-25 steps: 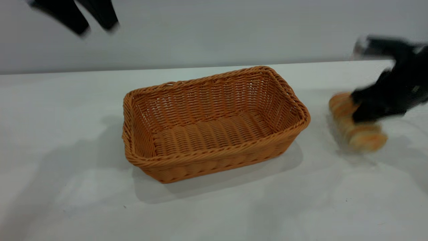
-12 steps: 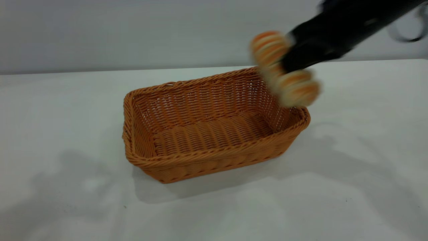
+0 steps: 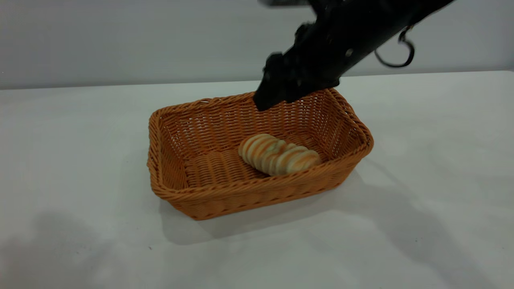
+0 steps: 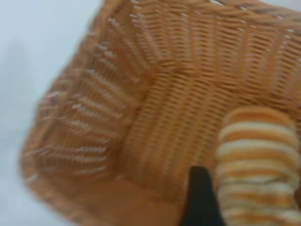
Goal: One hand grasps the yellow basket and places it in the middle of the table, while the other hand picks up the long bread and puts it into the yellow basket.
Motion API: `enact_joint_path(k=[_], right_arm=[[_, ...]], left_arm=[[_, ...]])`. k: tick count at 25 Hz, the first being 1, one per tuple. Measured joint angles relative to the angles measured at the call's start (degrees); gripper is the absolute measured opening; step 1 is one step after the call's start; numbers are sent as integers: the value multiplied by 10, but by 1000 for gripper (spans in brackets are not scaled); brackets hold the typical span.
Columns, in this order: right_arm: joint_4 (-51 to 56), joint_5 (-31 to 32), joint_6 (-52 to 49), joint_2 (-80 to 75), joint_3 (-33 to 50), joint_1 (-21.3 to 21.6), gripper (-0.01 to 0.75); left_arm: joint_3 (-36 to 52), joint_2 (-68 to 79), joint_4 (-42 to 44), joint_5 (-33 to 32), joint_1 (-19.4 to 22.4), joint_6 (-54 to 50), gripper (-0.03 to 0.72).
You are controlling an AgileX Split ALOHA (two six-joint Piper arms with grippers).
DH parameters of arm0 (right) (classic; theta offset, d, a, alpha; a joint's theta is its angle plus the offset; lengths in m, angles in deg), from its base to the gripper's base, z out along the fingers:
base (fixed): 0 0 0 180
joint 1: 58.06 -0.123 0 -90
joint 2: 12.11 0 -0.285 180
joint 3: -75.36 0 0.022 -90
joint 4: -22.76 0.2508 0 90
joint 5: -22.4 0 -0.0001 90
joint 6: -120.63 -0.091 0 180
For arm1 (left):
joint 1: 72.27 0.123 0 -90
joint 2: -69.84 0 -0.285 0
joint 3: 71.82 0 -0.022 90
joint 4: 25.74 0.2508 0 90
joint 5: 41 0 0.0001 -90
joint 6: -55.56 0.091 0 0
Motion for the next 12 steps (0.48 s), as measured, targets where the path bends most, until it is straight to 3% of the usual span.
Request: enact_joint_path(k=[3, 7, 12], right_arm=[[-88, 111, -92, 71, -1, 40, 654], [-259, 260, -241, 208, -1, 103, 593], [-392, 346, -357, 404, 35, 139, 543]], left_arm=[[23, -29, 12, 0, 0, -5, 586], [90, -97, 35, 0, 0, -22, 586], [232, -205, 69, 0, 0, -44, 586]])
